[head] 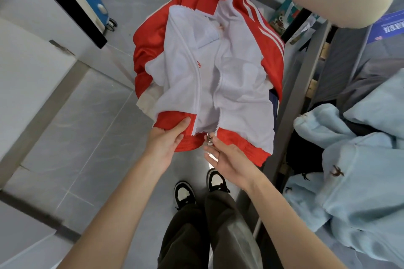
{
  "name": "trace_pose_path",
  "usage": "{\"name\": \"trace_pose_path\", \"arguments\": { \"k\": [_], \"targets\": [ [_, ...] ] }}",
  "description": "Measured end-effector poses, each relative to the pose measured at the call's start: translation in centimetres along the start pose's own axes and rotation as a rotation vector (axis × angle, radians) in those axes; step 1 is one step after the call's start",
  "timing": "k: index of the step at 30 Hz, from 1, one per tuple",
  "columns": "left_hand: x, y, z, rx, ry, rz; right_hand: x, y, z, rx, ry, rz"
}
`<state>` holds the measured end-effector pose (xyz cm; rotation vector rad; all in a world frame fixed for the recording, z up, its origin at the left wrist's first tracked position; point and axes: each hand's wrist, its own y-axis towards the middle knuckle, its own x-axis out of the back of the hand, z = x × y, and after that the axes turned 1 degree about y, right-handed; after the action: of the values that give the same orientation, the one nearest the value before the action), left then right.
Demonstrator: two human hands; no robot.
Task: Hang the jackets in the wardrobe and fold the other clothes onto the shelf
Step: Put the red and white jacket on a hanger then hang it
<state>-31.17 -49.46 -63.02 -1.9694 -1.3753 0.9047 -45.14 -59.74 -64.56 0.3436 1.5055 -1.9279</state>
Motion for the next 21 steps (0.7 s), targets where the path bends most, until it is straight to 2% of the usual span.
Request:
{"name": "trace_pose_path", "arguments": {
  "k": [4, 8, 14, 18, 21],
  "targets": [
    [-0.7, -0.7, 0.6, -0.006, 0.024, 0.073, 1.1, -1.2, 1.4, -0.019, -0.084, 0.121],
    [-1.5, -1.2, 1.3, -0.014, 0.048, 0.118, 1.3, -1.3, 2.3, 0.026, -0.298, 0.068],
    [-2.2, -1.2, 1.9, 0.019, 0.057, 0.098, 1.4, -2.0, 1.9, 0.051, -0.448, 0.044],
    [-2.3, -1.4, 2.3, 0.025, 0.065, 0.106, 1.2, -2.8, 1.9, 0.103, -0.695, 0.054],
    [-2.2, -1.7, 2.7, 0.007, 0.069, 0.154, 0.9, -3.2, 1.7, 0.161, -0.64, 0.065]
  ]
}}
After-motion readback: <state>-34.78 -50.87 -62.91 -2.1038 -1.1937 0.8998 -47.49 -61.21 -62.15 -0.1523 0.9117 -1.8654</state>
